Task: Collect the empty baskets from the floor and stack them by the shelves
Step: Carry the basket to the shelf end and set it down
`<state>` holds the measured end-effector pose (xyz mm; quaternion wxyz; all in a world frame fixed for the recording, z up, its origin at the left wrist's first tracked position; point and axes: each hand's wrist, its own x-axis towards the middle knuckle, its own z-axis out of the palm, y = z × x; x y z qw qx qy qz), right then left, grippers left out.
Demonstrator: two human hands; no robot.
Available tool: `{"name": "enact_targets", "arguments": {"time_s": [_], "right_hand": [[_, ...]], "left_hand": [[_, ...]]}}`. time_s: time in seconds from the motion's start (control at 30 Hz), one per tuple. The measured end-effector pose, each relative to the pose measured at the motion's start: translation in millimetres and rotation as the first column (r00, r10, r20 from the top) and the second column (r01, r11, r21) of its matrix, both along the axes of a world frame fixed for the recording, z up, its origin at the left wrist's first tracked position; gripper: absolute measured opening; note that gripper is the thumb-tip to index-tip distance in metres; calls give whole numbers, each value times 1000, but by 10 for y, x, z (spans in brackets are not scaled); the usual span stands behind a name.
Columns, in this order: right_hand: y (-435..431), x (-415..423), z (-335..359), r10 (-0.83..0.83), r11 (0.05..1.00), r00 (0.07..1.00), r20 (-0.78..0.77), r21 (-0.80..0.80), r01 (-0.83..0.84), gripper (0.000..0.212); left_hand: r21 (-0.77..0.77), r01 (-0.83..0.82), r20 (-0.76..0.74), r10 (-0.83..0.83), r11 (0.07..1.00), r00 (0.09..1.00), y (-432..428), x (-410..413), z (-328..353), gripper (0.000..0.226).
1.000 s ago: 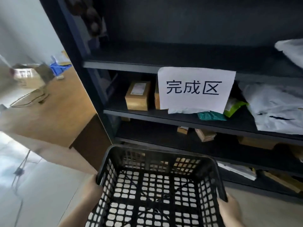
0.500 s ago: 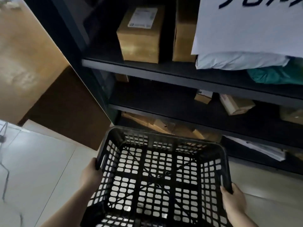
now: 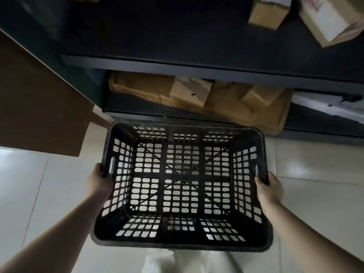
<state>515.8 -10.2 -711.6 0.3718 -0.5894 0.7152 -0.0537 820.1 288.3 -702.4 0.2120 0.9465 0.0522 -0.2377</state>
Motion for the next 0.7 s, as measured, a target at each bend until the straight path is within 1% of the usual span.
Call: {"name": "enact_targets", "arguments": {"time_s": [0.07,0.23,0.4,0.57,0.7], "right_hand": [[-5,33,-187,12,1000,1000,-3,4,-12,8],[38,38,-512,22,1000,999,-36,-20,-23,7],[92,-40,-732,-11,1000,1000,-16,2,11,9],[185,-144,-873,-26,1000,999,-21,-4,26,7],[199,-163,-862,14,999,998,-61,-29,-16,9]], "left_hand": [[-4,7,5,-7,1000,1000,6,9,-218,16],[-28,12,-15,-12,1000,1000,16,26,-596,10],[-124,-31,-62,24,992,998,-54,45,-830,11],[-130,-13,-37,8,991,999,-66,23,-974,10],[-74,11,-18,-13,997,1000,-76,-10,-949,11]]}}
